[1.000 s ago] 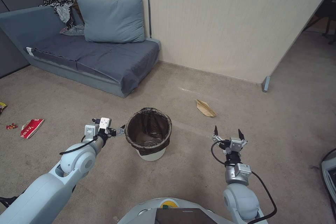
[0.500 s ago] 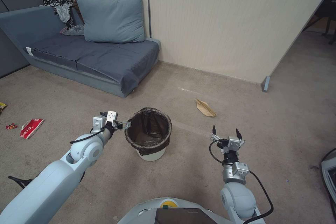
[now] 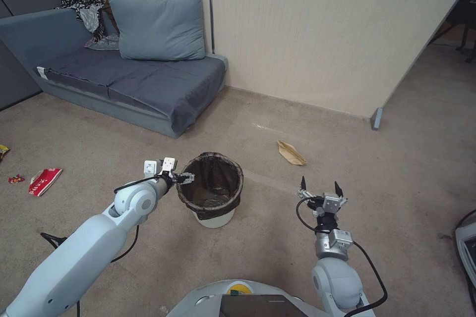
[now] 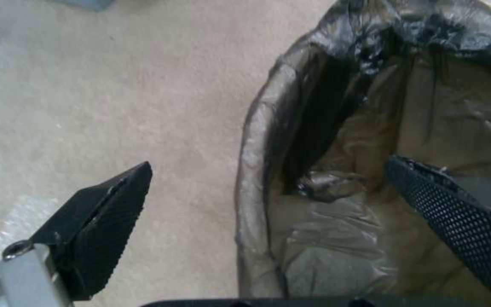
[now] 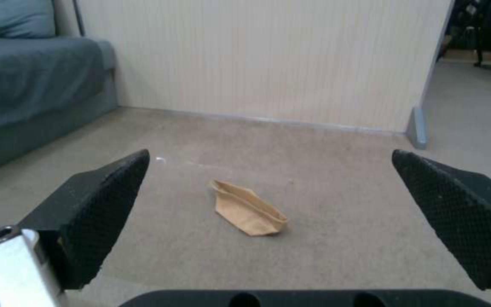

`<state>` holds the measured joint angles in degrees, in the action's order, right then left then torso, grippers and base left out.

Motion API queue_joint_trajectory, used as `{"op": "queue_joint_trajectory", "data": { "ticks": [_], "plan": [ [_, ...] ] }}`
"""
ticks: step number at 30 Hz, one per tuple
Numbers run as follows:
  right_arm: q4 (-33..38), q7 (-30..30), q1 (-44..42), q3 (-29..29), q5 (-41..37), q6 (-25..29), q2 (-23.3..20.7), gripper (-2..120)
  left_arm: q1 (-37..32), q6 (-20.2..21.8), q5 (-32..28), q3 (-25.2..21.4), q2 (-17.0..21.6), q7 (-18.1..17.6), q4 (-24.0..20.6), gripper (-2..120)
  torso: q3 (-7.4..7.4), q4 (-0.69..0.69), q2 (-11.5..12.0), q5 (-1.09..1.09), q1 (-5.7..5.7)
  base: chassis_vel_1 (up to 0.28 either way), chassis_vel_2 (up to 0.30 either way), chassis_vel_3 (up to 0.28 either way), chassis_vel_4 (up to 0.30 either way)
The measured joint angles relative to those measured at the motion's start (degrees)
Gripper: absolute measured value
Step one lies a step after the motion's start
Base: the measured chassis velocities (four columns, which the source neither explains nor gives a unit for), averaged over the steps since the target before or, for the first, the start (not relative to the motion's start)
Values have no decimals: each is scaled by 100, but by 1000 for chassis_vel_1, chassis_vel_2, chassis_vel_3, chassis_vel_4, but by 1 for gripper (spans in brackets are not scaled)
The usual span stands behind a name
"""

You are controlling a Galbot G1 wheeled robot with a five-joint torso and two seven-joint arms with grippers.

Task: Pick up the trash bin, then pick up the garbage from the floor and place it into the trash bin.

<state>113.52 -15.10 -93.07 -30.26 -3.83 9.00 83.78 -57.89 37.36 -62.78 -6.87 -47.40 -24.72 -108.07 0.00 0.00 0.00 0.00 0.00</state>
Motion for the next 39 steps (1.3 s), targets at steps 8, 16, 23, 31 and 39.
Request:
{"op": "queue_joint_trajectory", "data": {
  "ticks": [8, 16, 23, 31, 39],
  "plan": [
    [3, -2, -4, 14, 2, 7, -2, 100, 372, 197, -634, 221, -80, -207, 371, 100, 0, 0, 0, 0, 0, 0, 0, 0, 0],
    [-35, -5, 0, 52, 11, 23, 38, 100, 712, 365, -1155, 356, -200, -442, 726, 100, 0, 0, 0, 0, 0, 0, 0, 0, 0],
    [-47, -14, 21, 58, 14, 27, 60, 100, 888, 474, -1420, 424, -293, -607, 948, 100, 0, 0, 0, 0, 0, 0, 0, 0, 0],
    [-47, -23, 50, 63, 14, 28, 80, 100, 996, 477, -1571, 517, -361, -724, 1116, 100, 0, 0, 0, 0, 0, 0, 0, 0, 0],
    [-33, -31, 60, 76, 14, 35, 94, 100, 1057, 474, -1800, 544, -417, -914, 1200, 100, -1, -1, -1, 3, 1, 0, 0, 0, 0]
  ]
}}
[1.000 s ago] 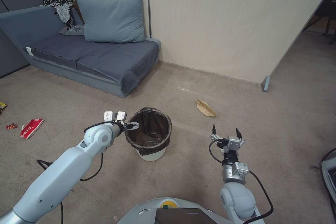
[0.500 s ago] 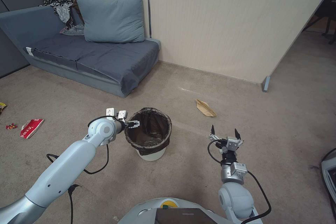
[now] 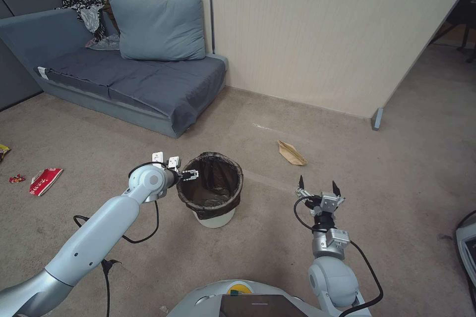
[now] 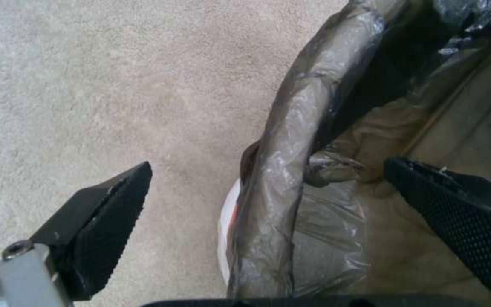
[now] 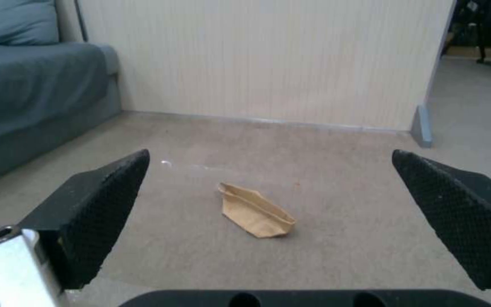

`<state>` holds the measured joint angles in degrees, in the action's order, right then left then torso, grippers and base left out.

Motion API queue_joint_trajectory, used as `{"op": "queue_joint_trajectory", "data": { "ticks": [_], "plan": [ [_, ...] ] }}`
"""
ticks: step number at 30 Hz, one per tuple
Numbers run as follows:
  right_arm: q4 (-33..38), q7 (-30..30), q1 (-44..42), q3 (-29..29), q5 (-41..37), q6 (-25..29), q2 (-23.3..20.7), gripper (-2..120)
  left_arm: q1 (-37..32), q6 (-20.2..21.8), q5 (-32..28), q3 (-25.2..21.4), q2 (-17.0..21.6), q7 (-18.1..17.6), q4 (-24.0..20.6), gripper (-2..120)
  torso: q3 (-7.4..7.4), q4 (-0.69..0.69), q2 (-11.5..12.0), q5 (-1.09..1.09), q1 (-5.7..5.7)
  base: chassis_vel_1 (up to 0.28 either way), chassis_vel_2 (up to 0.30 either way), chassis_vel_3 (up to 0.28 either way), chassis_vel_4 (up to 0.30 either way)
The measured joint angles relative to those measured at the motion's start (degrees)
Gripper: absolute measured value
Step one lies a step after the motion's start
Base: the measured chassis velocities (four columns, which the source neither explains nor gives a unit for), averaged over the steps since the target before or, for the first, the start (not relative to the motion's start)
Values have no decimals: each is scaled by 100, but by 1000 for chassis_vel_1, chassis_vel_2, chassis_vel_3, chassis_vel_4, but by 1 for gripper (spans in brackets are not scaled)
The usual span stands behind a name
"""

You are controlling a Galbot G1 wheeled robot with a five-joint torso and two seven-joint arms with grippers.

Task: Pick up the trash bin, then pick up the garbage from the floor and place it into the trash bin.

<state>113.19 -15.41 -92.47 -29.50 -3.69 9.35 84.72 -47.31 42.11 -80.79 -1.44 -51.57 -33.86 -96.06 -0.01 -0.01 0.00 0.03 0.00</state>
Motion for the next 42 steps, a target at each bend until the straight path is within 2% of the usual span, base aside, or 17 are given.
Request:
{"op": "queue_joint_trajectory", "data": {
  "ticks": [14, 18, 21, 22, 28, 29, 32, 33, 40, 42],
  "plan": [
    [25, -18, 26, -3, -16, 0, -28, 100, -23, -2, -139, 7, 15, -108, -29, 100, 0, 1, 0, -2, 0, 0, 0, 0, 0],
    [29, -21, 31, 0, -18, 1, -30, 100, -29, -3, -162, 22, 53, -130, -48, 93, 0, 2, 0, -2, 0, 0, 0, 0, 0],
    [50, -26, 39, 14, -23, 1, -29, 100, -40, -2, -201, 69, 136, -157, -139, 79, 1, 1, 0, -4, 0, 0, 0, 0, 0],
    [50, -26, 39, 14, -23, 1, -29, 100, -40, -2, -201, 69, 136, -157, -139, 79, 1, 1, 0, -4, 0, 0, 0, 0, 0],
    [75, -35, 41, 42, -28, -1, -12, 100, -44, 21, -246, 118, 274, -174, -246, 54, 2, 1, 1, -7, 0, 0, 0, 0, 0],
    [75, -35, 41, 42, -28, -1, -12, 100, -44, 21, -246, 118, 274, -174, -246, 54, 2, 1, 1, -7, 0, 0, 0, 0, 0],
    [105, -39, 24, 57, -29, -6, -2, 100, -44, 22, -266, 130, 388, -160, -302, 37, 2, 1, 1, -5, 0, 0, 0, 0, 0],
    [105, -39, 24, 57, -29, -6, -2, 100, -44, 22, -266, 130, 388, -160, -302, 37, 2, 1, 1, -5, 0, 0, 0, 0, 0],
    [166, -59, -8, 75, -23, -21, 46, 100, -43, 17, -271, 169, 485, -141, -376, 9, 1, 1, 1, -4, 0, 0, 0, 0, 0],
    [176, -63, -14, 76, -22, -22, 56, 100, -43, 16, -304, 169, 498, -140, -393, 6, 1, 1, 1, -4, 0, 0, 0, 0, 0]
  ]
}}
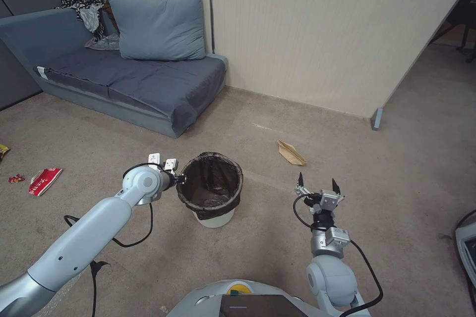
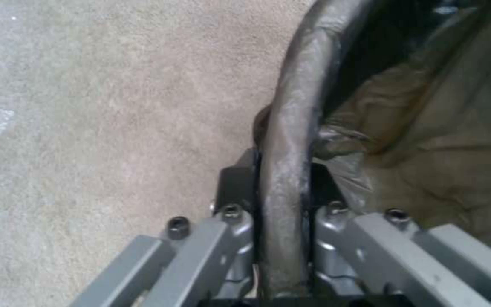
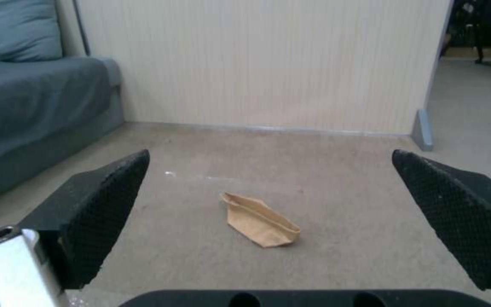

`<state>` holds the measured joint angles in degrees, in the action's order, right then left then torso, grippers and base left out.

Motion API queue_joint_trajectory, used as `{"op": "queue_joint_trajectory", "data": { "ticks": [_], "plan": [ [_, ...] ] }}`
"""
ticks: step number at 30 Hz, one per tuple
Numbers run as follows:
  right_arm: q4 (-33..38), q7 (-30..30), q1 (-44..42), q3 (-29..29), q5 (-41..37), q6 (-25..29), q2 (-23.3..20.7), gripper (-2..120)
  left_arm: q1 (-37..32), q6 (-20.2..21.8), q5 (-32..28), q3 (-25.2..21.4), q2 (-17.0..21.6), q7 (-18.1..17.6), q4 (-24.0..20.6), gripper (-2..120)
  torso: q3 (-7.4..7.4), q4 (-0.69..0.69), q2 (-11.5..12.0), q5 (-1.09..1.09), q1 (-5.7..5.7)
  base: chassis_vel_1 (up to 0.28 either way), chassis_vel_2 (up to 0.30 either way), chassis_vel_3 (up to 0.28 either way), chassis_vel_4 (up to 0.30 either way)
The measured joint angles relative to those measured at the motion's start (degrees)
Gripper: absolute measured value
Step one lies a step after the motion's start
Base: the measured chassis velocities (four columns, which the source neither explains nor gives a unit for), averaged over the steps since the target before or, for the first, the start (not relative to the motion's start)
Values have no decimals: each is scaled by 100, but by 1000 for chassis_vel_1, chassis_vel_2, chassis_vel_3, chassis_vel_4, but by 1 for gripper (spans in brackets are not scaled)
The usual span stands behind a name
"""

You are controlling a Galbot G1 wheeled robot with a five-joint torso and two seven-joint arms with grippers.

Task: Pick up the trash bin, then pick up the garbage from the floor and place it into the trash bin.

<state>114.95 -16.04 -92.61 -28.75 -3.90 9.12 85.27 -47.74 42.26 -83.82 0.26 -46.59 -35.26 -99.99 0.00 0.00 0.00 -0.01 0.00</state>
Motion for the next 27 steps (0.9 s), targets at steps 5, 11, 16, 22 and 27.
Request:
{"op": "queue_joint_trajectory", "data": {
  "ticks": [5, 11, 16, 22, 27],
  "plan": [
    [27, -36, -5, 15, 9, -16, 50, 100, -19, -2, -223, -10, 28, -5, -32, 4, 0, -2, 0, 1, 0, 0, 0, 0, 0],
    [36, -58, 12, 15, 9, -33, 69, 100, -24, -3, -431, -23, 26, -12, -30, 4, 0, 0, 0, 1, 0, 0, 0, 0, 0],
    [36, -68, 40, 12, 4, -41, 64, 100, -10, -5, -459, -28, 13, -6, -24, 4, 0, 0, 0, 1, 0, 0, 0, 0, 0],
    [16, -80, 57, 10, -4, -42, 36, 100, -77, -6, -353, -125, 2, 55, -104, 4, 0, 1, 0, 0, 0, 0, 0, 0, 0],
    [-9, -85, 82, 13, -21, -42, -2, 100, -312, -8, -52, -314, 49, 208, -351, 4, 0, 0, 0, 0, 0, 0, 0, 0, 0]
  ]
}}
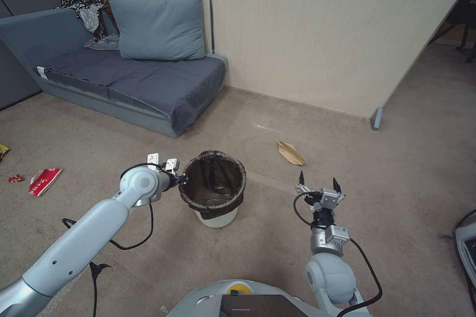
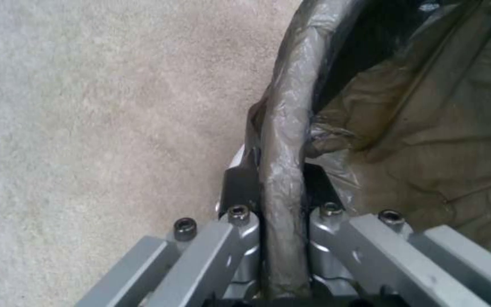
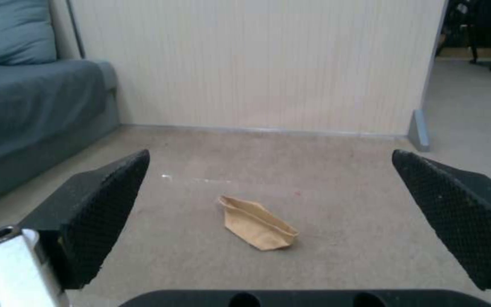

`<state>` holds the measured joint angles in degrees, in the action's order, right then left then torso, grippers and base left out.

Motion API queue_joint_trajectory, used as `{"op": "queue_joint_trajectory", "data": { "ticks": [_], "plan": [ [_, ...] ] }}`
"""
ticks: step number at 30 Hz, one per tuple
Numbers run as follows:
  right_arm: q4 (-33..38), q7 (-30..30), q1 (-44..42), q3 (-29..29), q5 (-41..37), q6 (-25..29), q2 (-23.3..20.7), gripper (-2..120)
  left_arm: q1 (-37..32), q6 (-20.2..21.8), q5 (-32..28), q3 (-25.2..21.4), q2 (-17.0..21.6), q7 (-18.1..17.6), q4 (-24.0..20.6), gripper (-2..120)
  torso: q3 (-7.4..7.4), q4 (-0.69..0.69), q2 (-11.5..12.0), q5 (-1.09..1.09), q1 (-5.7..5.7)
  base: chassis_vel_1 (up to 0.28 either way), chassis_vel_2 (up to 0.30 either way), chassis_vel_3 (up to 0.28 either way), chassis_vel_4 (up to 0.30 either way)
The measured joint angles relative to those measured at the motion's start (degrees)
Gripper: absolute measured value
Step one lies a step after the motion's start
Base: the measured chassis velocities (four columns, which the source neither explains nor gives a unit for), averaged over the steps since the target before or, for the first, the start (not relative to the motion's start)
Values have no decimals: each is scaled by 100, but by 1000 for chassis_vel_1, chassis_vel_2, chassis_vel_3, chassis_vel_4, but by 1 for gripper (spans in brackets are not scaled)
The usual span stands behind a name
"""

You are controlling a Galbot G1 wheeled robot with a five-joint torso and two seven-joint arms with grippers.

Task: Pick up the trash bin, then pick up the garbage from the floor and place it into the trash bin.

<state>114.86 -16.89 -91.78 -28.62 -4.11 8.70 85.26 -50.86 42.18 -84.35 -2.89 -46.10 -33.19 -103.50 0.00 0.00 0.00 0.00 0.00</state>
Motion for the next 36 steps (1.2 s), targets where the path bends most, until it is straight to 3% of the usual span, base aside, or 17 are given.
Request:
{"op": "queue_joint_trajectory", "data": {
  "ticks": [13, 16, 21, 24, 30, 33, 35, 36],
  "plan": [
    [-62, 15, 54, 9, -39, 7, -75, 100, -1132, -3, 826, -1156, 153, 320, -1190, 4, 0, -1, 0, 0, 0, 0, 0, 0, 0],
    [-67, 26, 94, -11, -59, 15, -114, 100, -1446, -3, 1254, -1524, 215, 533, -1575, 4, 0, 0, 0, 0, 0, 0, 0, 0, 0],
    [-64, 36, 126, -30, -87, 15, -160, 100, -1619, -22, 1552, -1790, 208, 735, -1827, 4, 0, -1, 0, 1, 0, 0, 0, 0, 0],
    [0, 48, 99, -109, -114, 16, -215, 100, -1700, -211, 2261, -1939, 171, 1073, -1968, 4, 0, 0, 0, 1, 0, 0, 0, 0, 0],
    [104, 49, 29, -201, -148, 14, -255, 100, -1773, -431, 2885, -2016, 83, 1416, -2116, 4, 0, 0, 0, 1, 0, 0, 0, 0, 0],
    [169, 47, 1, -225, -171, -1, -288, 100, -1960, -726, 3535, -2077, 8, 1963, -2189, 4, 0, 1, 0, 0, 0, 0, 0, 0, 0],
    [174, 47, 1, -227, -175, -6, -298, 100, -2015, -801, 3665, -2088, 3, 2103, -2197, 4, 0, 1, 0, 0, 0, 0, 0, 0, 0],
    [179, 47, 7, -229, -184, -18, -319, 100, -2126, -957, 3901, -2103, -3, 2372, -2209, 4, 0, -1, 0, 1, 0, 0, 0, 0, 0]
  ]
}}
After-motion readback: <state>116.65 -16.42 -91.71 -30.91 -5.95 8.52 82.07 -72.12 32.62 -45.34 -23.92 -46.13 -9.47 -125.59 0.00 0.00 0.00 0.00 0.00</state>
